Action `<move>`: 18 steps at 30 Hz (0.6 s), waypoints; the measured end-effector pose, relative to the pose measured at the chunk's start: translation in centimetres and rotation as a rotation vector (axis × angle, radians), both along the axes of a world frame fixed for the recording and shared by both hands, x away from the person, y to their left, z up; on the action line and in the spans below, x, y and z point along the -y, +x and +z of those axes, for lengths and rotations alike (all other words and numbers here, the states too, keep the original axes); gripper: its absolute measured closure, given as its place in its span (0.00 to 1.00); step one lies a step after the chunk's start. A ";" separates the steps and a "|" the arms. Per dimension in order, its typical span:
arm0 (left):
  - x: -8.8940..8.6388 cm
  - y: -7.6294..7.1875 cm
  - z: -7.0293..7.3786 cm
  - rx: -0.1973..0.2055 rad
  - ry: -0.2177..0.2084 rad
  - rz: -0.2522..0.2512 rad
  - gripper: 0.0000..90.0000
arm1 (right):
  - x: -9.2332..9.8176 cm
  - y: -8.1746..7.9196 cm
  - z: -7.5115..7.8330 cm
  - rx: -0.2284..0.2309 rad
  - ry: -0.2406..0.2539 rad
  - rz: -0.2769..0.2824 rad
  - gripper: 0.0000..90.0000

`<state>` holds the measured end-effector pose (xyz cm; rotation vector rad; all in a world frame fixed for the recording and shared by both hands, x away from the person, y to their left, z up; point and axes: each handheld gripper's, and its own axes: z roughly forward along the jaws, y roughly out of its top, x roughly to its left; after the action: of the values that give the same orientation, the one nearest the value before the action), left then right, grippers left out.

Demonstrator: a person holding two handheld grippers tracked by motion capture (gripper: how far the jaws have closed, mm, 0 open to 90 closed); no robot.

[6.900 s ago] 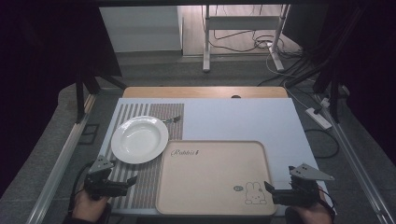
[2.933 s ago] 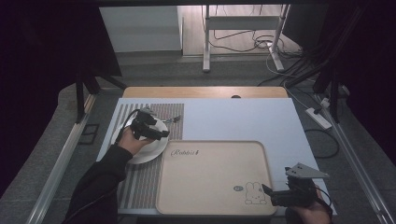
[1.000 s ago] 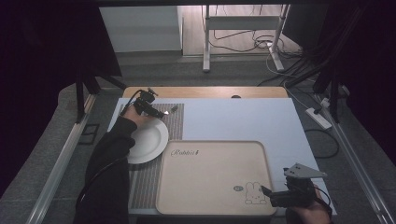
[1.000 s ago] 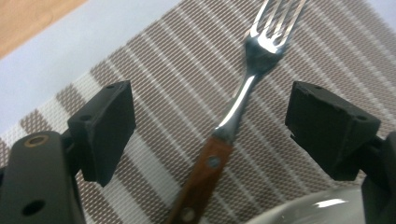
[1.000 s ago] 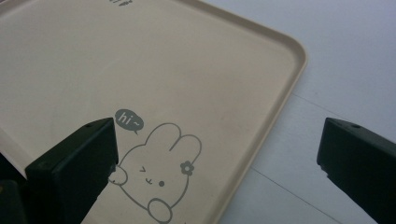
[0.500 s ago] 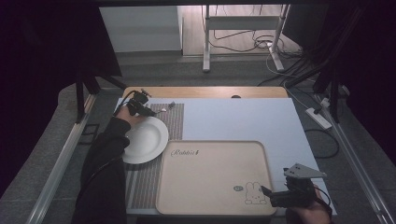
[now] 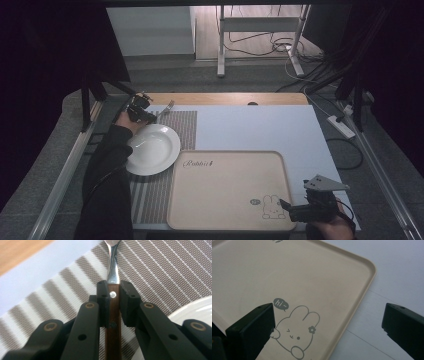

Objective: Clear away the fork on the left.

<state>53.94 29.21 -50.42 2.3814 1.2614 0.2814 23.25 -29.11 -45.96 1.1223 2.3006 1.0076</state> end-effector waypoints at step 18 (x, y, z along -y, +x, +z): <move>-1.9 -3.3 3.6 0.000 -0.052 -0.020 0.87 | -0.1 0.0 0.0 0.000 -0.008 0.000 0.00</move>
<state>50.65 31.06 -46.85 2.3485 1.2295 0.2404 23.24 -29.05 -45.94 1.1188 2.3027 0.9978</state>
